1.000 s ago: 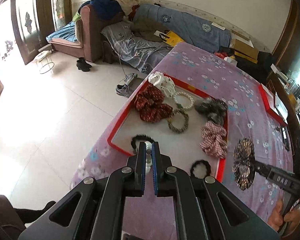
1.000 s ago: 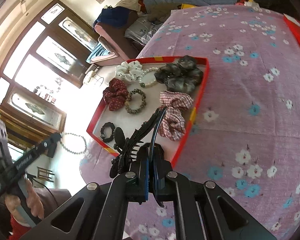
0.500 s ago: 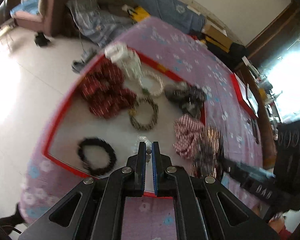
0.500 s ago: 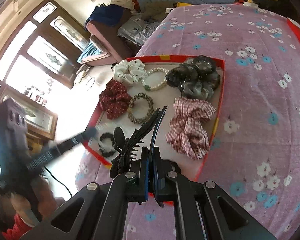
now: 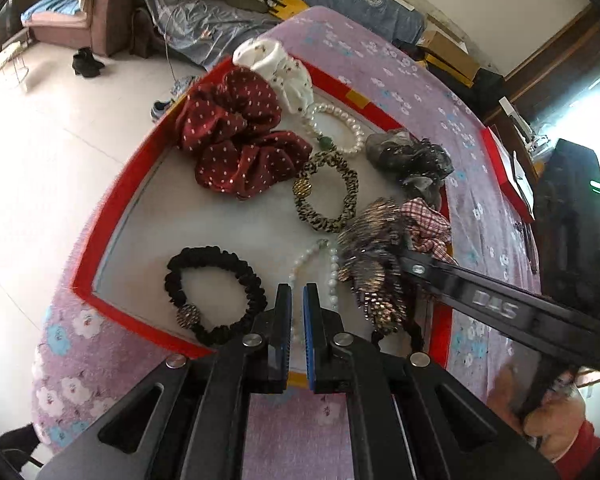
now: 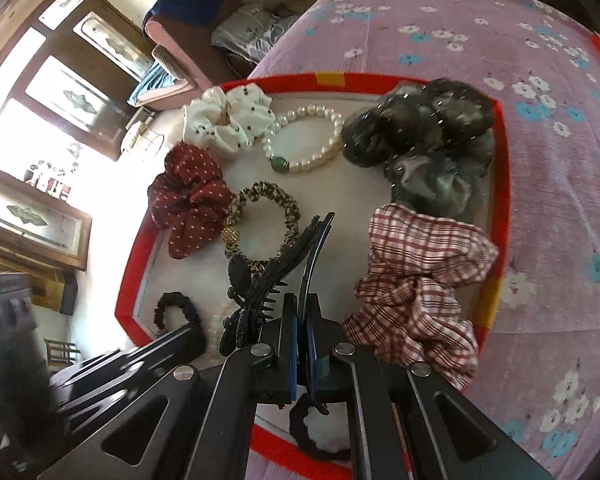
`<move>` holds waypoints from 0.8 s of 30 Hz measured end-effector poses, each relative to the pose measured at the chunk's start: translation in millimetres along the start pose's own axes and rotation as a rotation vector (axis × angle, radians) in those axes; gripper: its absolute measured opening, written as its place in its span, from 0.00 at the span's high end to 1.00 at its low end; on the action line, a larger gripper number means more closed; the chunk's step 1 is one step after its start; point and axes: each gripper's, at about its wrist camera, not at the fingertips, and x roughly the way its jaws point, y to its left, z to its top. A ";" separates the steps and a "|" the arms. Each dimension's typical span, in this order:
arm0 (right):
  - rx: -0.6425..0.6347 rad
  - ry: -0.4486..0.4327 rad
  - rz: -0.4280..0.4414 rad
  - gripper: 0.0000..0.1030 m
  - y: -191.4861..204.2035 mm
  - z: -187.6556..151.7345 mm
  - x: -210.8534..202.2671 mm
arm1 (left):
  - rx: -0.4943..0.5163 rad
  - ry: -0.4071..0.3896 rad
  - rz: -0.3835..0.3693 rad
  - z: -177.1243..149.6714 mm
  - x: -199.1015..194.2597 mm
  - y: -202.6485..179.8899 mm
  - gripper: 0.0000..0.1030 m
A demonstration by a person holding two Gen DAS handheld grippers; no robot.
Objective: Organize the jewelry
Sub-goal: 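Carry the bracelet and claw clip over the box lid, then open both tools to release the bracelet and claw clip into the lid, then withdraw both tools from the box lid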
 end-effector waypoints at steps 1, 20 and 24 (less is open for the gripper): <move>-0.001 0.003 -0.002 0.94 0.0 0.1 1.8 | 0.010 -0.005 0.007 -0.9 -4.6 -0.9 0.95; -0.119 -0.090 0.020 0.60 8.6 -18.7 -59.0 | -0.053 -0.186 0.208 -45.9 -95.8 -16.5 0.67; -0.124 -0.101 0.034 0.60 4.3 -33.5 -75.5 | -0.064 -0.168 0.230 -56.9 -94.1 -24.5 0.67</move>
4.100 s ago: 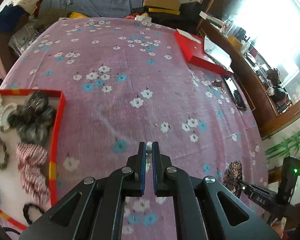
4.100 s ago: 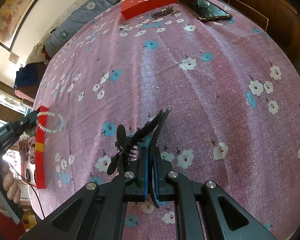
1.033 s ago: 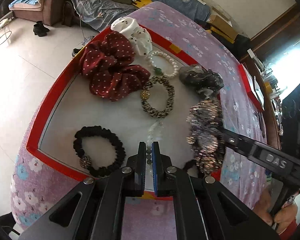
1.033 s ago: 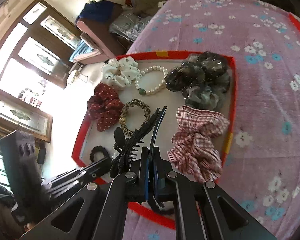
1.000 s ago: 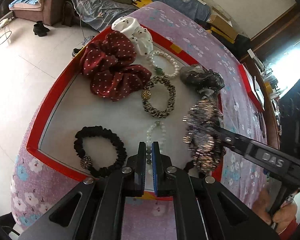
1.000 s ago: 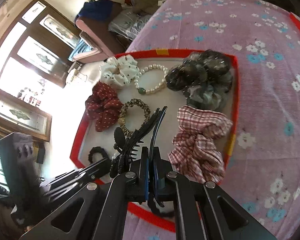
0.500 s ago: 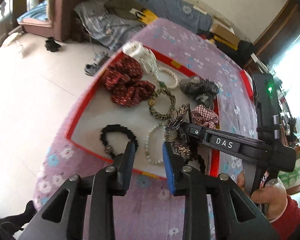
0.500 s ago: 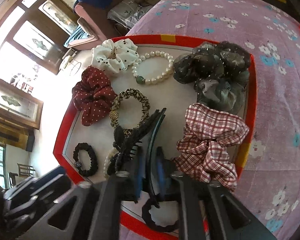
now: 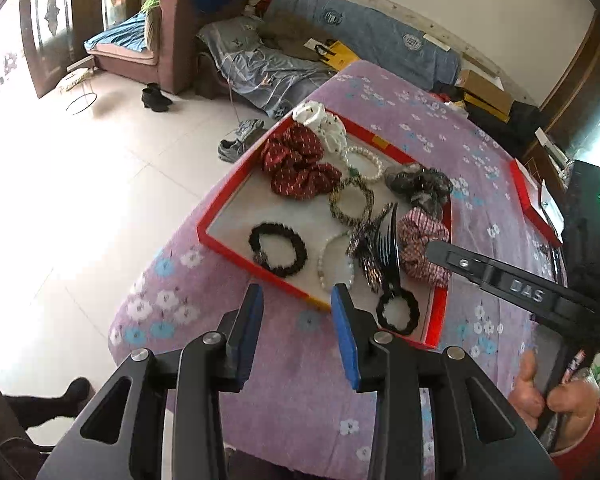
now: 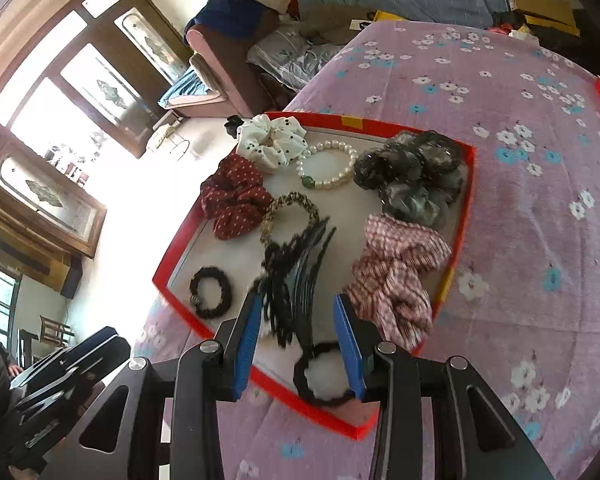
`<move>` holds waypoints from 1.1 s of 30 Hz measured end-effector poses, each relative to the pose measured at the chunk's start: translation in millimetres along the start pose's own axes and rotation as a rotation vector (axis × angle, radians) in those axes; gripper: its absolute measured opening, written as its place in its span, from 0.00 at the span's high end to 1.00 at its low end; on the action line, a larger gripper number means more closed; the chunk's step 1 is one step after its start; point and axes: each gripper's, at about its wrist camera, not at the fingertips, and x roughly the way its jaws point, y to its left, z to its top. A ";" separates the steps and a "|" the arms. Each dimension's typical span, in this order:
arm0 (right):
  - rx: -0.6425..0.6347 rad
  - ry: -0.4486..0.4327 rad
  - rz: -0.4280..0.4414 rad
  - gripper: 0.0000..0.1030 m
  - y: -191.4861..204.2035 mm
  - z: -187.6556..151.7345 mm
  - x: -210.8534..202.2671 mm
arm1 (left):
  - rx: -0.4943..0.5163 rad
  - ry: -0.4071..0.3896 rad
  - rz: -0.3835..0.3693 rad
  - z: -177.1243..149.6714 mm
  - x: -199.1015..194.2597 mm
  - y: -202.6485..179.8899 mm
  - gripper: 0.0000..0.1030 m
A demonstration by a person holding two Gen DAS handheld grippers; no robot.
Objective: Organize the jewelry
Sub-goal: 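Withdraw both tools from the box lid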
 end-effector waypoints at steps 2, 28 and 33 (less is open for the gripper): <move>0.002 -0.006 -0.009 0.60 -3.0 -4.5 -6.9 | -0.004 -0.006 0.018 -0.4 -2.6 0.1 0.67; 0.044 -0.030 -0.152 0.58 -64.7 -60.5 -57.9 | -0.029 -0.064 0.196 -20.8 -12.2 -33.0 0.55; 0.016 -0.062 -0.224 0.56 -68.7 -72.2 -75.7 | 0.038 -0.169 0.232 -20.0 -23.5 -56.8 0.45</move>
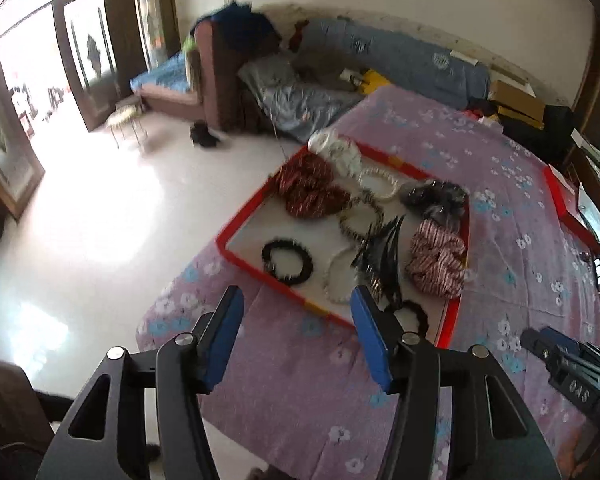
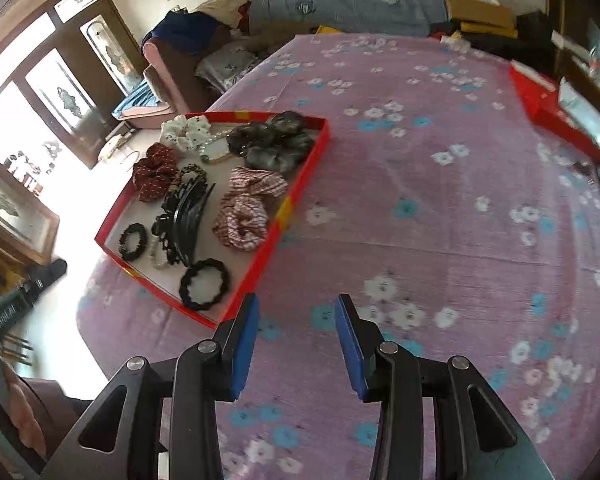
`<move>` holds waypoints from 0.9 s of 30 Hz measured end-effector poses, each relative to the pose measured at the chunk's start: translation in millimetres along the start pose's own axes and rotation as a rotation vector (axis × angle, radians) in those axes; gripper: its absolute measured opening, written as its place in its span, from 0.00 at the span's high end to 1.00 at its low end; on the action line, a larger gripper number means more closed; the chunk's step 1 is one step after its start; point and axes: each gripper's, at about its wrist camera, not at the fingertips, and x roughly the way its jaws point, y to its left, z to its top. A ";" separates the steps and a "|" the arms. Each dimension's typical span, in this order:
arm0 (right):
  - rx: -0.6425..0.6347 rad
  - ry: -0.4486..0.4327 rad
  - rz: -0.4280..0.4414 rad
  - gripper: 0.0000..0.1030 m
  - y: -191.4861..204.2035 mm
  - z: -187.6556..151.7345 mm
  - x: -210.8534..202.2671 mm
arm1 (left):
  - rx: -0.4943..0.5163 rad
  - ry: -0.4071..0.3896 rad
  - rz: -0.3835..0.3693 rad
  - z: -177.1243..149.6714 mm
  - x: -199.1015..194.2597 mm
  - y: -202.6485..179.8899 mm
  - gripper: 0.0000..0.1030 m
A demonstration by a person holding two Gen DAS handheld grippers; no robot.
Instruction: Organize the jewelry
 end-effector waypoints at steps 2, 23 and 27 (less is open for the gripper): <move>-0.012 -0.003 -0.024 0.50 -0.8 -4.0 -4.3 | 0.010 -0.055 0.007 2.1 -8.1 -5.3 0.37; 0.004 -0.005 -0.026 0.40 47.5 9.4 -27.2 | 0.008 -0.345 0.070 42.0 -94.3 27.4 0.00; 0.007 -0.015 -0.082 0.39 57.1 9.0 -23.9 | 0.067 -0.202 0.060 37.1 -63.3 25.4 0.00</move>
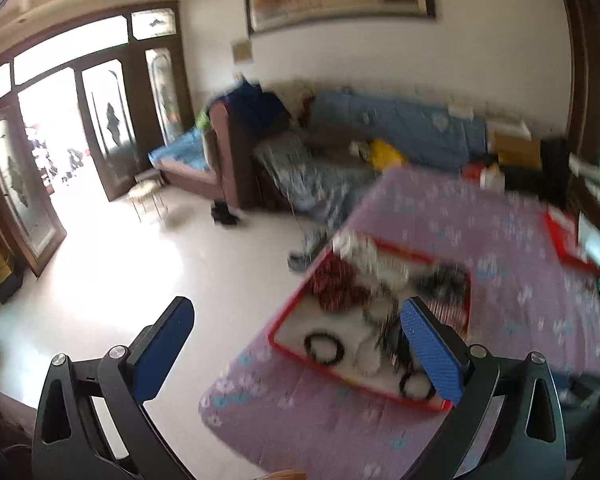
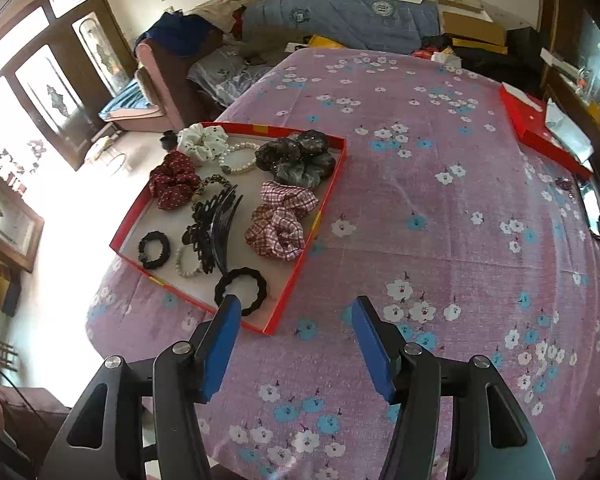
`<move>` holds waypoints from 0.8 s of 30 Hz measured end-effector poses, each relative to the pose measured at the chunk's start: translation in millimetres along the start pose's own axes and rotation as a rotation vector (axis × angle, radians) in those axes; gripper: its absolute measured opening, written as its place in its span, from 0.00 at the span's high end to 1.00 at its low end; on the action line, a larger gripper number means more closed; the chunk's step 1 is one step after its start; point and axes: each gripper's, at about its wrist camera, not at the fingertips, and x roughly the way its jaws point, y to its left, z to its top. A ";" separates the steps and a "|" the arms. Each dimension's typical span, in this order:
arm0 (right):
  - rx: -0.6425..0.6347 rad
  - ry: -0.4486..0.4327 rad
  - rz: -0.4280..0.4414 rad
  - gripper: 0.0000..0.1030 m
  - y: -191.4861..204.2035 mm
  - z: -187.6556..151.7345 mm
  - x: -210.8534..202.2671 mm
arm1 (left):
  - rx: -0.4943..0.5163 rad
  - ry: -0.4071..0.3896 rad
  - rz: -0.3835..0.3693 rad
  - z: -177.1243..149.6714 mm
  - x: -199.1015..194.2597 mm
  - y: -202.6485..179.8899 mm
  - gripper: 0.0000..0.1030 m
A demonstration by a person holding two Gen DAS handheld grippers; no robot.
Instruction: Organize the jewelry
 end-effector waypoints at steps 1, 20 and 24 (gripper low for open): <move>-0.002 -0.005 -0.020 0.38 2.6 -0.8 0.9 | 0.008 0.027 -0.004 -3.9 6.0 -1.5 0.00; 0.002 0.026 -0.122 0.33 27.7 -2.0 28.0 | 0.110 0.260 -0.065 -37.9 71.8 -5.9 0.00; 0.011 0.035 -0.127 0.32 30.8 -1.2 33.9 | 0.113 0.282 -0.078 -40.0 79.0 -2.0 0.00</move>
